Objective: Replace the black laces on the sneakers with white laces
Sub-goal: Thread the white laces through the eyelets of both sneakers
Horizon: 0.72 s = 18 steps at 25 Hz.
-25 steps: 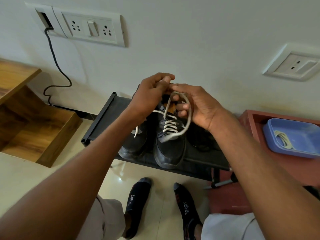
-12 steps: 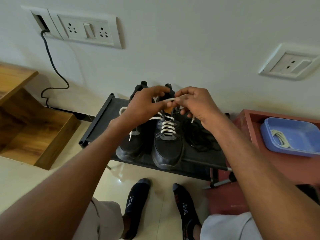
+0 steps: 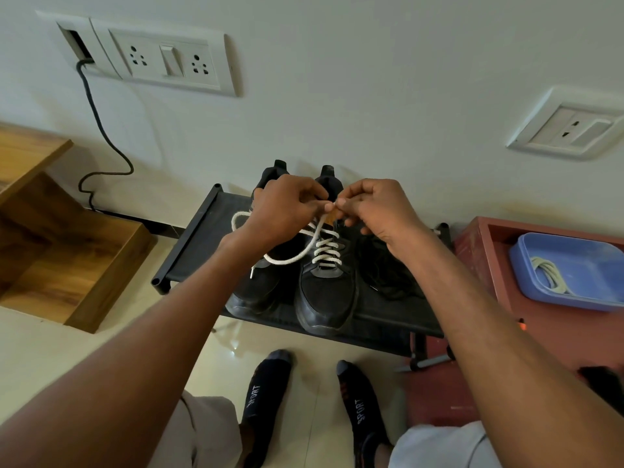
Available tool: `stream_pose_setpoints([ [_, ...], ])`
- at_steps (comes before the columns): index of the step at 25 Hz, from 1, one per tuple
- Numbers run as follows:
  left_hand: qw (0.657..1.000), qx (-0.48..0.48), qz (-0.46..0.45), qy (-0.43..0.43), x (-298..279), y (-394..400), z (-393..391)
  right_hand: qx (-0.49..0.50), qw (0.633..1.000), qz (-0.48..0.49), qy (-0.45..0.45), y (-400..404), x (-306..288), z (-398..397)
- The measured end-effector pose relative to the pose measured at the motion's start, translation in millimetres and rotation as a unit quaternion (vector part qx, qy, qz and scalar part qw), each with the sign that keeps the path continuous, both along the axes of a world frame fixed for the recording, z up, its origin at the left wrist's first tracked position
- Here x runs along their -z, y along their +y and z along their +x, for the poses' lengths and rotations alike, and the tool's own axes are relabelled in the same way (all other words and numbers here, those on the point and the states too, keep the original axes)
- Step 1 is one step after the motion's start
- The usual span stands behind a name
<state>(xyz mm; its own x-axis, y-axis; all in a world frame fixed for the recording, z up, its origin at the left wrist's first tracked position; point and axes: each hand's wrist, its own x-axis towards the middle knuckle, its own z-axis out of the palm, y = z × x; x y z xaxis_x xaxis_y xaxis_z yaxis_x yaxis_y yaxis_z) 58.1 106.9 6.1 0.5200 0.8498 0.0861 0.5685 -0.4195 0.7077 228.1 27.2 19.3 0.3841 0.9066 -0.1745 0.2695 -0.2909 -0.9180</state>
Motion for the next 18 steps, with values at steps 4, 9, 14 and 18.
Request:
stream_pose_setpoints([
  [4,0.995,0.033,-0.065,-0.071,0.1,-2.7,4.7,-0.002,0.999,0.009,0.049,-1.8,-1.4,-0.2],
  [9,0.984,0.036,-0.132,-0.112,-2.8,-4.6,4.7,-0.005,0.999,0.022,0.030,3.8,2.0,-1.8],
  [14,0.991,-0.012,-0.107,-0.083,-0.8,-6.3,4.4,0.000,0.979,-0.003,-0.204,-0.3,16.2,3.9],
  [18,0.998,-0.004,-0.054,-0.036,8.7,-5.5,7.7,-0.045,0.981,-0.022,-0.188,-1.0,34.2,-0.3],
])
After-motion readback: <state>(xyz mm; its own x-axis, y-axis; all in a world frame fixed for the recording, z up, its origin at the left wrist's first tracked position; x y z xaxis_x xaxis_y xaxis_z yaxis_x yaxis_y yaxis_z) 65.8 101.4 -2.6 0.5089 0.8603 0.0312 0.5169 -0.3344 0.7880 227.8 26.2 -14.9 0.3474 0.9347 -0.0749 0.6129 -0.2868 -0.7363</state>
